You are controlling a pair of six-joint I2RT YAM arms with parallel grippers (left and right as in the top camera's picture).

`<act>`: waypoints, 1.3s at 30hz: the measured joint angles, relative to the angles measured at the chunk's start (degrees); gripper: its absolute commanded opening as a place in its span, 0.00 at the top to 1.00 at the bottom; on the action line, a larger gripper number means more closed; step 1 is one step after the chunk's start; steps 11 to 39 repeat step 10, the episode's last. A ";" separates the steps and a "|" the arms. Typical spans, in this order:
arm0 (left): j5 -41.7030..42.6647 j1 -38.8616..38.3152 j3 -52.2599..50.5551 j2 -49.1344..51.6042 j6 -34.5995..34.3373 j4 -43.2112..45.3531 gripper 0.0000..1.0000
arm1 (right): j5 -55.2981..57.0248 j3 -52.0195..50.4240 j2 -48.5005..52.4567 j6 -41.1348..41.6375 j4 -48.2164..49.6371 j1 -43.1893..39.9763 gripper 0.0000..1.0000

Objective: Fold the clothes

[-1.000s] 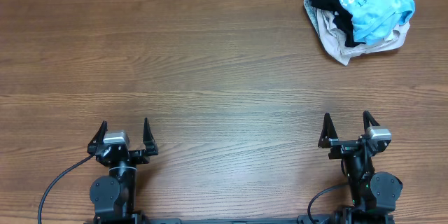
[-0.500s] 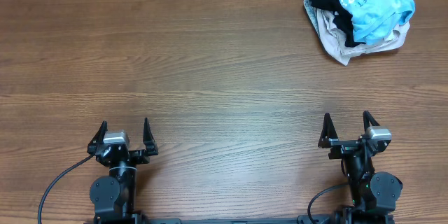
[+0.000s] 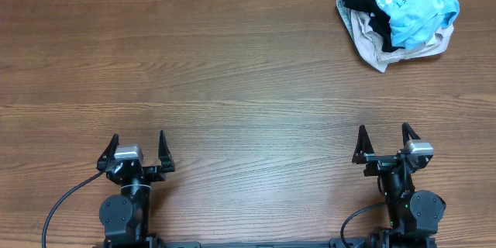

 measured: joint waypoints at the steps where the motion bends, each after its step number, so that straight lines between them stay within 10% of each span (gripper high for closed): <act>1: 0.00 0.00 0.00 0.00 0.00 0.00 0.00 | 0.00 0.00 0.00 0.02 0.02 0.00 0.00; 39: 0.02 0.00 0.00 0.00 0.00 0.00 0.00 | 0.02 0.00 0.00 0.00 0.04 0.00 0.00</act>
